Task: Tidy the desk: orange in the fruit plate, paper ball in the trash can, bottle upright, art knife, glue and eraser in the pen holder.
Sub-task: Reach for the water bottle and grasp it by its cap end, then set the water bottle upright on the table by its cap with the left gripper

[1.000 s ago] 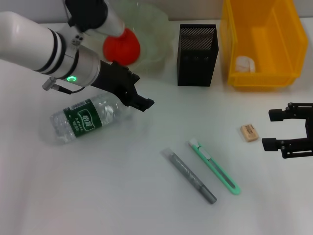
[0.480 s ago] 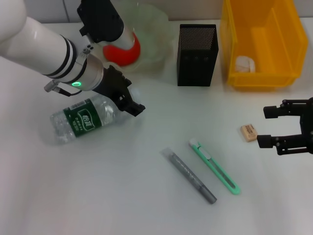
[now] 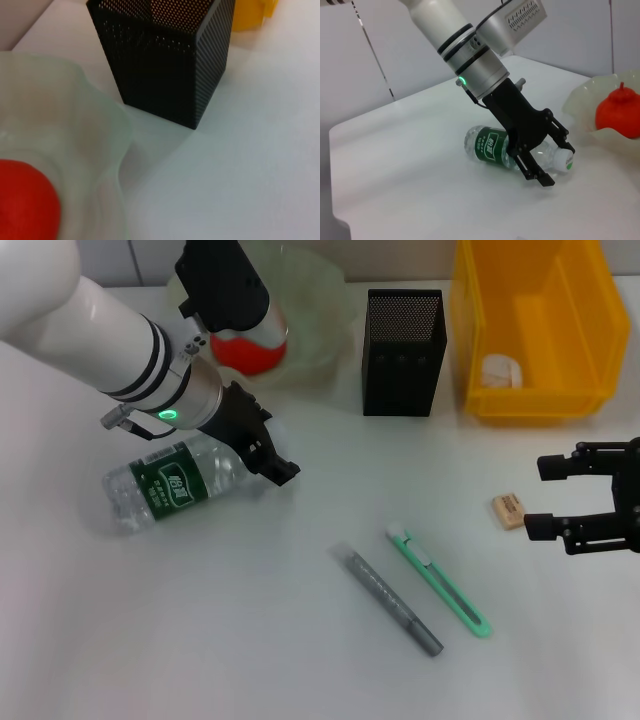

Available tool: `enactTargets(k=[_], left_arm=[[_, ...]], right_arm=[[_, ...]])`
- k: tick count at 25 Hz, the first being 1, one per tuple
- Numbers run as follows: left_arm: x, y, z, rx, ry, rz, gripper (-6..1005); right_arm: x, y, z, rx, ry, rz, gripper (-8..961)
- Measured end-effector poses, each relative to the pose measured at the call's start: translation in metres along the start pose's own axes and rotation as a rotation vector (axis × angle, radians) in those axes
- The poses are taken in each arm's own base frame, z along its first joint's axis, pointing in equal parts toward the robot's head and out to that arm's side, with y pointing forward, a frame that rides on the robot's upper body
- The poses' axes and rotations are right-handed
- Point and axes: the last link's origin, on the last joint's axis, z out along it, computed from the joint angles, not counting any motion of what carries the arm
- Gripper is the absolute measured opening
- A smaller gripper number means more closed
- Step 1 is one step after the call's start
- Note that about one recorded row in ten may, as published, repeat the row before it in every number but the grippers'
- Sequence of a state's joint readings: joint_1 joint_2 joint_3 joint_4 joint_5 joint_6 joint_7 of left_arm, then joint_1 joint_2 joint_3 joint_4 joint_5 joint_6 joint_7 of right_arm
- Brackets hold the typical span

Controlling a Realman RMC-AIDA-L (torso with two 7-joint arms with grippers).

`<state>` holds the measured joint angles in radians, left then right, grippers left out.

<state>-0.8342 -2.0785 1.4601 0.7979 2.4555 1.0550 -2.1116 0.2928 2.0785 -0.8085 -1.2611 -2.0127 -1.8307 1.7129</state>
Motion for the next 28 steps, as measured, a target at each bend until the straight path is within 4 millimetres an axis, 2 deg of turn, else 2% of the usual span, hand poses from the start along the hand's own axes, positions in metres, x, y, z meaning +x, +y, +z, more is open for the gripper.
enactTargets(k=[11,18,19,23,28], left_arm=[[-0.002,0.001,0.001,0.001,-0.008,-0.002,739],[-0.002,-0.001,0.000,0.012,0.008,-0.017,433],[-0.002,-0.001,-0.001,0.010,0.015,-0.023,433],[0.000,0.003,-0.014,-0.011,0.093,-0.046,433],[-0.006,0.005,-0.049,-0.048,0.272,-0.099,433]], right_arm=[[-0.002,0.000,0.002,-0.010,0.002,-0.010,781],[-0.002,-0.001,0.002,-0.009,-0.004,-0.006,781],[-0.002,-0.001,0.002,-0.009,-0.004,-0.006,781],[-0.002,-0.001,0.002,-0.011,-0.007,-0.006,781],[-0.006,0.000,0.004,-0.023,-0.014,-0.015,781]])
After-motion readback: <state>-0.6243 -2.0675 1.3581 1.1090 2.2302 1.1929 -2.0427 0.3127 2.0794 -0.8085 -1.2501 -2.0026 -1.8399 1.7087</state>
